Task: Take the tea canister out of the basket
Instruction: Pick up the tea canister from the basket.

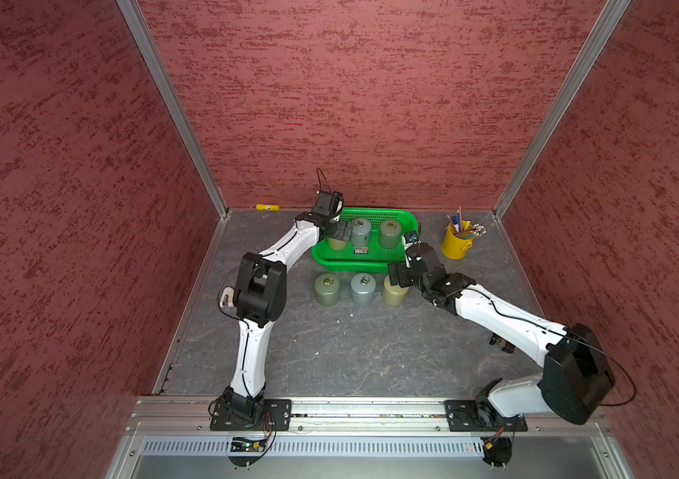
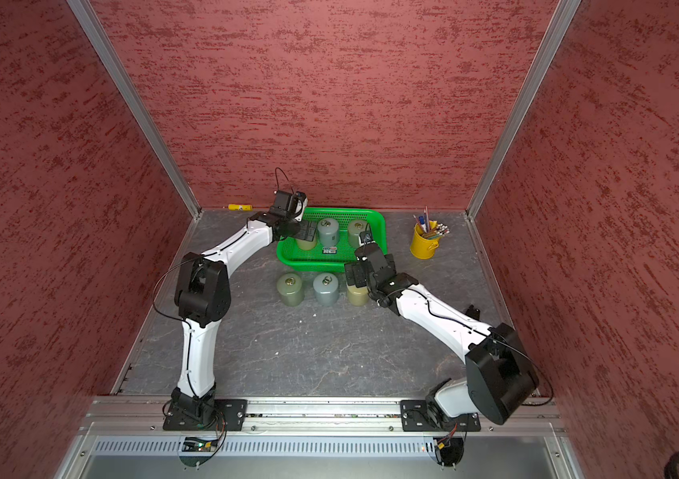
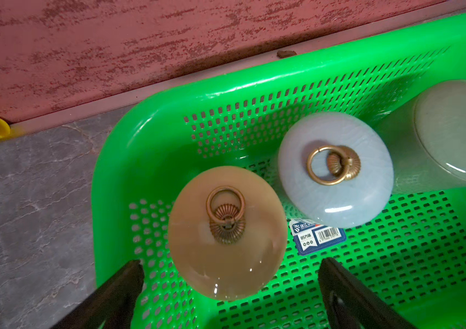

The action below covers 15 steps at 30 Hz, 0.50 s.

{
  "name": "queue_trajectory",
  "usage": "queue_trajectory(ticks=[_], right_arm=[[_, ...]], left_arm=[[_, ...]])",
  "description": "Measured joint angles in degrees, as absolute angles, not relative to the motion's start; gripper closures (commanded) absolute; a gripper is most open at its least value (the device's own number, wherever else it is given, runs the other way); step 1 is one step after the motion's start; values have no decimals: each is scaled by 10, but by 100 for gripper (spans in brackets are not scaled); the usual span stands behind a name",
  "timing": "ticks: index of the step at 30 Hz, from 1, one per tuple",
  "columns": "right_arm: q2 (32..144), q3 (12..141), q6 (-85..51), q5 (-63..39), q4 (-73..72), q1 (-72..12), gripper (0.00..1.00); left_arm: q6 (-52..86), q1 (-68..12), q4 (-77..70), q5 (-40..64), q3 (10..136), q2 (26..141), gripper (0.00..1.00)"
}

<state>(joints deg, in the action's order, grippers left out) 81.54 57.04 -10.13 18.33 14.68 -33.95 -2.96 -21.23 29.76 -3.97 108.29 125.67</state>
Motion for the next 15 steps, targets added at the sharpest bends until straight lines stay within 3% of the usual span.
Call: queue_trajectory(ticks=[15], right_arm=[[815, 570, -101, 189, 147, -339, 1]], left_arm=[[-61, -213, 308, -46, 1142, 1329, 0]])
